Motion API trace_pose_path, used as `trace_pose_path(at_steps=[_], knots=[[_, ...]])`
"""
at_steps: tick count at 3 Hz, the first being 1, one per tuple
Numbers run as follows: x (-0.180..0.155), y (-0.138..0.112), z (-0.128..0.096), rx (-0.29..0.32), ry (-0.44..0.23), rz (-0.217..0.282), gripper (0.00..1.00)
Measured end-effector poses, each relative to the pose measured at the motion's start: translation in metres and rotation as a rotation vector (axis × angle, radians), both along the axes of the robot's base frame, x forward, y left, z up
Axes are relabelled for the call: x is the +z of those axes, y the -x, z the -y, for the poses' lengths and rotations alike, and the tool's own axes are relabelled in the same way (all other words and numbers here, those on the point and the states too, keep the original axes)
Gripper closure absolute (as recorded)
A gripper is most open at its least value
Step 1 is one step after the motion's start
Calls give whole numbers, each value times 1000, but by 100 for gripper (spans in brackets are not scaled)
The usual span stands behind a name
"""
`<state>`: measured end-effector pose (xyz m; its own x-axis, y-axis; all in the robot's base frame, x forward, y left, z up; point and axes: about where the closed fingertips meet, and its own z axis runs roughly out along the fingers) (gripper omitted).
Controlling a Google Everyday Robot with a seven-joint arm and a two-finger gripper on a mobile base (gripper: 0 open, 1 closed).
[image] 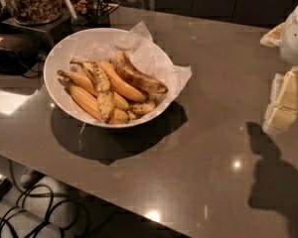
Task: Pick banana from white bowl
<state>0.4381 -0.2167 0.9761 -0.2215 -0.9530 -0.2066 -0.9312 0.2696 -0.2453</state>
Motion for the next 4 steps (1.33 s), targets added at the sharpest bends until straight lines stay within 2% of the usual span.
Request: trace_pose_path(at_steps=[1,2,3,4], knots=[[0,0,0,0,0,0,0],[7,-3,-9,-67,26,10,0],[16,-11,-31,-167,75,-3,0],[17,-15,-68,-228,110,-22,0]])
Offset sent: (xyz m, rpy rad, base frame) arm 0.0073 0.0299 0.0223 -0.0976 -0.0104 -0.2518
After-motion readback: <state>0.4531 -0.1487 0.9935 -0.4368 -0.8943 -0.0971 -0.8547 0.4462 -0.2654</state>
